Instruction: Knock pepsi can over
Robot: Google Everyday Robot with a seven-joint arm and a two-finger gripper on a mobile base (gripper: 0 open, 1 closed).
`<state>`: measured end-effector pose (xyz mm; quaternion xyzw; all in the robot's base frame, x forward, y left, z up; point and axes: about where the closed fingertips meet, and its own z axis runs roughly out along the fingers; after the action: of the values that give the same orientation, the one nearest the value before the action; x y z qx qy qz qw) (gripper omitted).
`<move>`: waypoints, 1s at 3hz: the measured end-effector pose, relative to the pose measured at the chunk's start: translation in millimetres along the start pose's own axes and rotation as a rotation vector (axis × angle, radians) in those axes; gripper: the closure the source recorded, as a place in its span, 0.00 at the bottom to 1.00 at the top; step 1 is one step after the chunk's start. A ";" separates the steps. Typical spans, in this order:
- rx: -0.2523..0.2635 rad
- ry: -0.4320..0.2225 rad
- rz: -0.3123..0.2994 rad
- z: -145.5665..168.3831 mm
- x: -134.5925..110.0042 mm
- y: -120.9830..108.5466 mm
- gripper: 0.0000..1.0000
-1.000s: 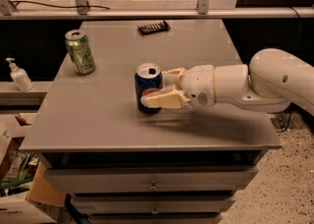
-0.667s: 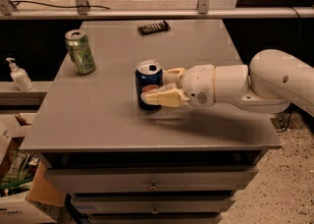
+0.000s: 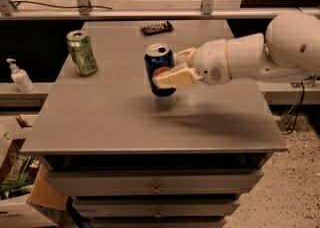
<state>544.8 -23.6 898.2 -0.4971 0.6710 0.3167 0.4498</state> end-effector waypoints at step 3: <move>-0.071 0.638 -0.106 -47.8 26.3 -66.0 1.00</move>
Offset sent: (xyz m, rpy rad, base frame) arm 0.0631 -0.1182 0.0049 -0.7962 0.1455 0.0900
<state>591.2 -95.5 894.3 -0.6208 0.7399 0.1444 0.2152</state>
